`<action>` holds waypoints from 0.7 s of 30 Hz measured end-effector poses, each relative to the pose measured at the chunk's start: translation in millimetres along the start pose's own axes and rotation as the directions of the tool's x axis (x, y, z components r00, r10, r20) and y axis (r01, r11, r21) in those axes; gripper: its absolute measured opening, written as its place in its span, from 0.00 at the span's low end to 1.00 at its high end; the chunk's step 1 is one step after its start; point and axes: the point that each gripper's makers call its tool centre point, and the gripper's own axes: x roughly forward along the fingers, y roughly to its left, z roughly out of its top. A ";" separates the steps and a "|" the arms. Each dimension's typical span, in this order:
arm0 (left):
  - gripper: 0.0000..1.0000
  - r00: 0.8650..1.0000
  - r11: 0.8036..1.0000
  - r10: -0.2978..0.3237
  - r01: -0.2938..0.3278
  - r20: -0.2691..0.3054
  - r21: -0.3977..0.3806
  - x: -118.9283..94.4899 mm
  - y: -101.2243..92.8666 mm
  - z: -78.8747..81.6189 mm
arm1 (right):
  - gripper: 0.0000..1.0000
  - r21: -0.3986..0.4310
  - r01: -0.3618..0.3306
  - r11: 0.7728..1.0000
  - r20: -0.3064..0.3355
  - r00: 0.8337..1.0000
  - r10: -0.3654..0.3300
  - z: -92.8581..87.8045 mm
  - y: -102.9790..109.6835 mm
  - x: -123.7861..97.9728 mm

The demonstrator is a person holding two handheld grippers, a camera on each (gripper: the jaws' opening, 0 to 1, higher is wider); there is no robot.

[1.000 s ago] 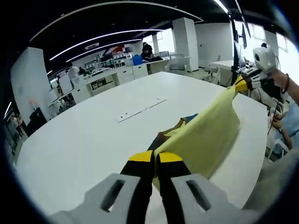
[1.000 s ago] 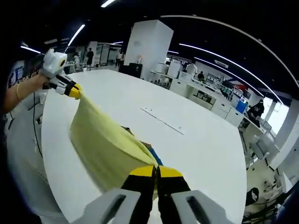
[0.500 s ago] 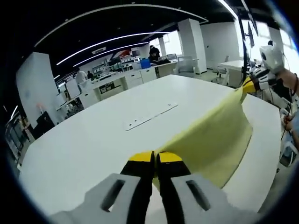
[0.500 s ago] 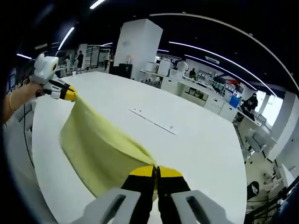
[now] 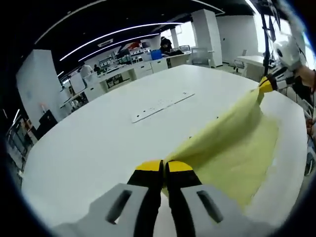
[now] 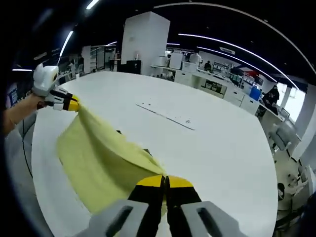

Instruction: Fold the garment on the visible template until the final outline fits inside the template.

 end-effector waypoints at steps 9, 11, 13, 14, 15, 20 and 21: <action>0.00 0.998 0.998 -0.018 0.015 -0.052 -0.068 23.7 0.8 -20.7 | 0.00 0.017 -0.014 1.000 -0.068 0.998 0.015 -14.2 -2.2 32.2; 0.00 0.998 0.998 -0.019 0.014 -0.066 -0.066 29.2 0.0 -25.1 | 0.00 0.014 -0.016 1.000 -0.081 0.997 0.017 -17.0 -2.5 38.7; 0.00 0.997 0.998 -0.018 0.013 -0.075 -0.058 32.4 -0.8 -28.4 | 0.00 0.005 -0.018 1.000 -0.096 0.995 0.019 -19.9 -3.0 44.0; 0.00 0.997 0.998 -0.016 0.012 -0.082 -0.055 34.9 -0.8 -30.9 | 0.00 0.003 -0.019 1.000 -0.098 0.995 0.019 -20.4 -3.4 45.7; 0.00 0.996 0.998 -0.013 0.007 -0.090 -0.061 36.4 -0.1 -33.3 | 0.00 0.002 -0.021 1.000 -0.101 0.995 0.022 -21.3 -3.6 48.2; 0.00 0.994 0.997 -0.018 0.010 -0.111 -0.074 44.2 -0.8 -43.9 | 0.00 -0.024 -0.030 0.999 -0.127 0.992 0.026 -27.0 -3.2 56.9; 0.00 0.994 0.997 -0.019 0.010 -0.112 -0.076 44.6 -0.8 -44.5 | 0.00 -0.035 -0.030 0.999 -0.133 0.991 0.025 -28.2 -2.9 59.1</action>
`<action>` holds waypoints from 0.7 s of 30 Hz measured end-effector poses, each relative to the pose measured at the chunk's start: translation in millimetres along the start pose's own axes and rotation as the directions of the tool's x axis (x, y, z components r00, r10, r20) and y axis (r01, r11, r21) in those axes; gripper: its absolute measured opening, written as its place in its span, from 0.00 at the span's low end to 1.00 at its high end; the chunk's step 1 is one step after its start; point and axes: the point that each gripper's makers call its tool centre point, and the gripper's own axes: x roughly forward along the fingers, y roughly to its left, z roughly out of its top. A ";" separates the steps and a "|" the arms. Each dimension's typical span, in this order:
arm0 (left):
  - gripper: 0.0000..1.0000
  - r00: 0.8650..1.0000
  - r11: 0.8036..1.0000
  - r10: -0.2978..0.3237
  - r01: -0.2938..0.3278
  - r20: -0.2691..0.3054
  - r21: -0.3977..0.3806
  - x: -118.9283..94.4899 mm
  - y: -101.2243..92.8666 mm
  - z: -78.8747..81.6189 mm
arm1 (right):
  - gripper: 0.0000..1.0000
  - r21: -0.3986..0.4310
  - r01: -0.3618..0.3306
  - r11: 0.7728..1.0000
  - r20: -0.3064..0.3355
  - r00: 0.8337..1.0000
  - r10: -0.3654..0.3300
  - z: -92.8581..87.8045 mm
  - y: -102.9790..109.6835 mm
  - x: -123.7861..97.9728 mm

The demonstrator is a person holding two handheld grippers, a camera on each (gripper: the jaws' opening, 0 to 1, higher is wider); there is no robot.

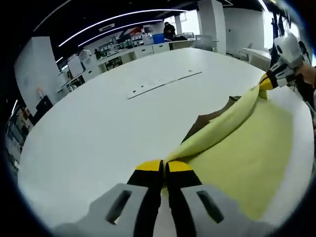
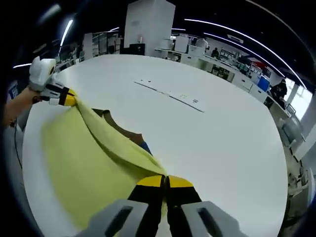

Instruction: Fold the garment on the visible template until the final outline fits inside the template.

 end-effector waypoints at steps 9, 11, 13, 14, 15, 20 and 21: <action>0.02 1.000 1.000 -0.005 0.005 -0.016 -0.003 8.2 0.6 -8.2 | 0.00 -0.008 -0.004 1.000 -0.031 1.000 0.004 -8.2 -2.3 12.8; 0.03 1.000 1.000 -0.002 0.002 -0.020 -0.003 8.9 2.0 -9.9 | 0.00 0.004 -0.010 1.000 -0.035 0.999 0.010 -10.2 -1.9 14.5; 0.05 1.000 1.000 -0.002 0.002 -0.018 -0.004 8.5 3.5 -11.1 | 0.00 0.008 -0.012 1.000 -0.033 0.999 0.012 -10.2 -1.2 14.8; 0.06 1.000 1.000 -0.005 0.004 -0.017 -0.011 8.1 4.3 -11.5 | 0.00 0.008 -0.011 1.000 -0.034 0.999 0.011 -10.5 -1.4 14.9; 0.06 1.000 0.998 -0.026 0.025 -0.013 -0.066 7.1 1.7 -11.5 | 0.02 0.009 -0.013 1.000 -0.036 0.999 0.014 -10.5 -0.9 14.7; 0.16 1.000 0.999 -0.022 0.022 0.012 -0.031 -2.0 8.8 -7.8 | 0.17 0.038 -0.025 0.999 -0.032 0.999 0.026 -12.6 1.7 9.8; 0.19 0.999 0.999 -0.029 0.029 0.015 -0.026 -3.6 8.4 -7.8 | 0.17 0.040 -0.024 0.999 -0.030 0.999 0.025 -13.1 2.4 8.5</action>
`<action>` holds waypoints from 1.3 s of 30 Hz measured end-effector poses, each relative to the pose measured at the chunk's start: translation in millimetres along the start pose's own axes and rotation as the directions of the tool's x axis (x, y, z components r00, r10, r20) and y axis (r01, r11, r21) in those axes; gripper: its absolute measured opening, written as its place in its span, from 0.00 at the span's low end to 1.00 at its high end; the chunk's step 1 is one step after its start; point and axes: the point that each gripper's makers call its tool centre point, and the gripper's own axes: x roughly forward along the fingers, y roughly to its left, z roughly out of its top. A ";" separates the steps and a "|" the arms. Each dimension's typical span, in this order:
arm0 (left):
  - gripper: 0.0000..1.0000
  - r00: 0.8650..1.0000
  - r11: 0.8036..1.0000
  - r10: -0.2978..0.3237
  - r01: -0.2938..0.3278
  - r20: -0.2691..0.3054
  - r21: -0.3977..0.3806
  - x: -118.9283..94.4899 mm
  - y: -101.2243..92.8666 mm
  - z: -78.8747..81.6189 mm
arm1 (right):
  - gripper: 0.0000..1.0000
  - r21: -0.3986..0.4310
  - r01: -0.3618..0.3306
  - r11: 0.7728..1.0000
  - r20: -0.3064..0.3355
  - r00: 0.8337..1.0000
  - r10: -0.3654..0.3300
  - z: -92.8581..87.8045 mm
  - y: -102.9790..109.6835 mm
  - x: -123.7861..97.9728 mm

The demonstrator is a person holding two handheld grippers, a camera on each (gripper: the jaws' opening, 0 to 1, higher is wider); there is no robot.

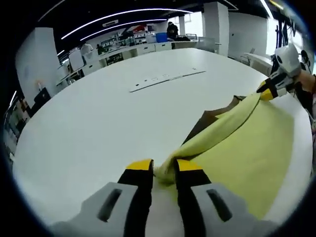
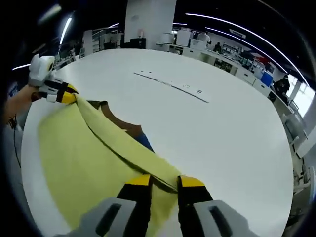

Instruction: Fold the garment on the visible template until the final outline fits inside the template.

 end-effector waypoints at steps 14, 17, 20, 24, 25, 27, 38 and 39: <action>0.28 0.999 0.966 -0.034 0.032 0.005 0.258 -8.5 -3.5 -5.0 | 0.17 0.002 0.044 0.999 0.052 0.998 -0.044 0.0 -10.7 -9.2; 0.27 1.000 0.952 -0.010 0.015 -0.017 0.305 -8.2 1.4 -12.9 | 0.17 0.001 0.048 0.999 0.055 0.997 -0.048 -1.6 -11.6 -8.8; 0.23 0.997 0.921 0.059 -0.034 -0.051 0.388 -6.6 15.3 -18.1 | 0.17 0.003 0.060 0.998 0.057 0.997 -0.060 -3.1 -14.5 -7.7; 0.23 0.999 0.931 0.046 -0.032 -0.029 0.365 -0.4 16.9 -13.7 | 0.17 0.012 0.066 0.998 0.054 0.996 -0.067 -4.4 -17.0 -2.8; 0.21 0.999 0.932 0.044 -0.031 -0.027 0.360 0.8 16.9 -12.9 | 0.17 0.014 0.069 0.997 0.053 0.996 -0.070 -4.5 -17.6 -2.0; 0.20 0.999 0.932 0.042 -0.032 -0.022 0.360 4.5 17.8 -10.3 | 0.16 0.018 0.073 0.997 0.054 0.996 -0.074 -3.8 -18.8 -0.2; 0.17 0.998 0.960 0.067 -0.064 -0.001 0.272 22.0 30.8 0.4 | 0.15 0.096 0.105 0.990 0.073 0.991 -0.112 3.1 -32.4 10.5; 0.17 0.997 0.964 0.072 -0.070 0.000 0.255 23.4 32.6 1.1 | 0.15 0.110 0.112 0.988 0.077 0.990 -0.121 4.1 -35.5 10.9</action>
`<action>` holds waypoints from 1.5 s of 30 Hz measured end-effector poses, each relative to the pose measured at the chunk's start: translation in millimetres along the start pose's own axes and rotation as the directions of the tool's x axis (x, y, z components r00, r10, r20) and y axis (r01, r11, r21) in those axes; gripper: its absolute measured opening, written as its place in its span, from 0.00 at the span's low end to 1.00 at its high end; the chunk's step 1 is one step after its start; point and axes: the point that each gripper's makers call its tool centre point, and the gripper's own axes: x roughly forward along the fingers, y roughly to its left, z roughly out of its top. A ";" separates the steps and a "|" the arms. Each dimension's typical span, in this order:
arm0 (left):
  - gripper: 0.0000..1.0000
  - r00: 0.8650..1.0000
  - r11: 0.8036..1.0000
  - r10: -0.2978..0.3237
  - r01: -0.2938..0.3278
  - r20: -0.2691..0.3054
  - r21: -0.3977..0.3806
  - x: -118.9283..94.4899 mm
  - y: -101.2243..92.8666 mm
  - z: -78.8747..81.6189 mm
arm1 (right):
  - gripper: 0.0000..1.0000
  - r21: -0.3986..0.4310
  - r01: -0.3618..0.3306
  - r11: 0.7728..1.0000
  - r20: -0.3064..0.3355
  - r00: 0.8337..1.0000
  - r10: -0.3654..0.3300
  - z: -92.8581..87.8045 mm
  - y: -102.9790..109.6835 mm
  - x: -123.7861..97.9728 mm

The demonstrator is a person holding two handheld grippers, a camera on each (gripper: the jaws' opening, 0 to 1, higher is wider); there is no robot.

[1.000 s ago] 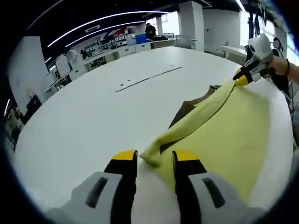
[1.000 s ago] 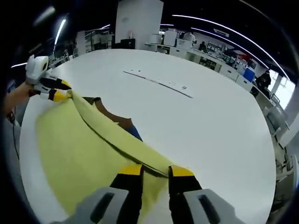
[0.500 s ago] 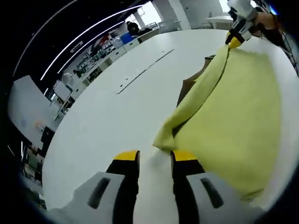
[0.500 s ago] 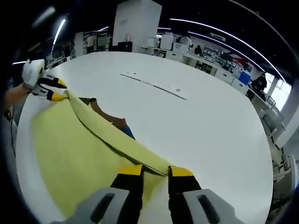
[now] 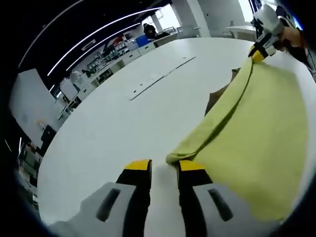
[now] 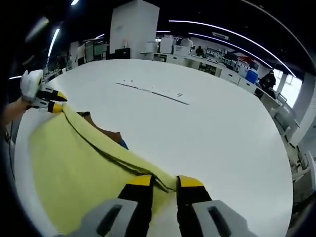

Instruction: Fold the garment on the visible template until the final outline fits inside the template.

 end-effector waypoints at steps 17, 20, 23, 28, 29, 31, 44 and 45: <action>0.21 0.998 0.967 0.057 -0.051 0.020 -0.249 -9.9 16.8 -1.8 | 0.17 0.146 0.033 0.989 0.048 0.998 -0.040 12.2 -11.2 0.8; 0.25 0.999 0.957 0.039 -0.027 0.034 -0.288 -12.8 14.3 -1.2 | 0.21 0.168 0.020 0.986 0.043 0.999 -0.028 10.5 -9.1 -1.1; 0.28 0.999 0.954 0.036 -0.025 0.032 -0.298 -16.7 13.5 -2.8 | 0.26 0.188 0.009 0.982 0.041 0.999 -0.017 9.3 -7.3 -2.7; 0.39 0.998 0.931 -0.005 0.030 0.070 -0.365 -23.2 7.3 1.2 | 0.39 0.228 -0.038 0.973 0.045 0.999 0.028 9.3 1.5 -8.4; 0.40 0.997 0.924 -0.011 0.040 0.078 -0.380 -25.4 6.5 2.2 | 0.41 0.234 -0.051 0.971 0.048 0.998 0.041 9.3 3.9 -10.6; 0.45 0.995 0.912 -0.029 0.066 0.096 -0.406 -29.1 3.9 4.8 | 0.45 0.247 -0.069 0.967 0.052 0.997 0.058 9.2 8.9 -15.5; 0.61 0.987 0.914 -0.076 0.127 0.144 -0.386 -62.5 -8.8 7.8 | 0.65 0.242 -0.173 0.955 0.061 0.985 0.163 2.5 42.1 -49.5; 0.62 0.986 0.915 -0.080 0.132 0.147 -0.382 -64.9 -10.1 7.7 | 0.67 0.241 -0.181 0.954 0.062 0.983 0.171 1.8 44.2 -51.8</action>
